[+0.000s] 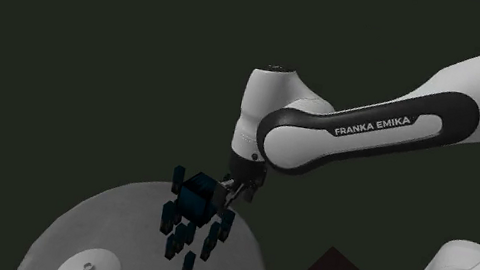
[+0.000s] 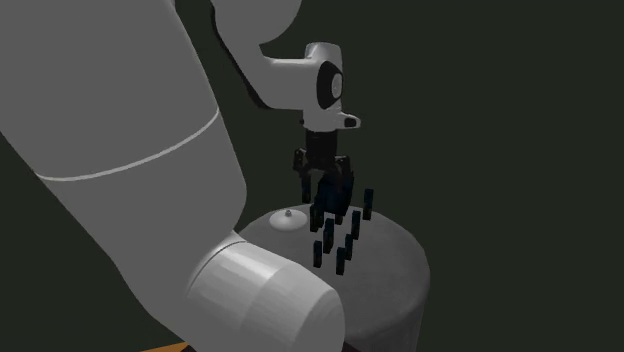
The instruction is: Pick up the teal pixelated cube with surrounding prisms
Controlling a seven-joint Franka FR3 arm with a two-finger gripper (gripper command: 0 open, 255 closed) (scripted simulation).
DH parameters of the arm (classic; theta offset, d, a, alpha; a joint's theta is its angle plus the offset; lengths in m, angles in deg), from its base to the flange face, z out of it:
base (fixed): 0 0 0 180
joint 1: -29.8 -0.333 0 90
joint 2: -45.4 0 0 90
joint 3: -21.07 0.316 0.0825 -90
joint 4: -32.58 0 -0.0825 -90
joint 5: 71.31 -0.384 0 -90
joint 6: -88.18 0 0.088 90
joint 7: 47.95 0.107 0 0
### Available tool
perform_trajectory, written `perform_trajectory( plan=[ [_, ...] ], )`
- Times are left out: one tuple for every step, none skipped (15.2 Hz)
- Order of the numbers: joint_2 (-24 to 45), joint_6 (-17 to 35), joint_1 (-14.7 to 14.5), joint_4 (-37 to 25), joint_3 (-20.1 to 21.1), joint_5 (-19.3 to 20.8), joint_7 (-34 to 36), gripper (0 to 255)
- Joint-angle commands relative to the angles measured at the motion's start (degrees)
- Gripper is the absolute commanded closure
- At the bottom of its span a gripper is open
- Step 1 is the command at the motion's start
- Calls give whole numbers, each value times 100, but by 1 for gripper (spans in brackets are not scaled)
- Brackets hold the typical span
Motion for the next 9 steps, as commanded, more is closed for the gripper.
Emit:
perform_trajectory(
  plan=[
    [161, 212, -10, 32, 64, 42, 81, 0],
    [204, 297, -9, 74, 71, 50, 88, 0],
    [248, 381, -7, 115, 79, 58, 96, 0],
    [294, 466, -5, 155, 86, 68, 105, 0],
    [342, 551, -3, 193, 94, 78, 114, 0],
    [391, 637, 0, 231, 101, 89, 124, 0],
    [420, 686, 1, 252, 106, 95, 130, 0],
    [419, 686, 1, 252, 105, 95, 130, 0],
    [420, 686, 1, 252, 105, 95, 130, 0]
  ],
)
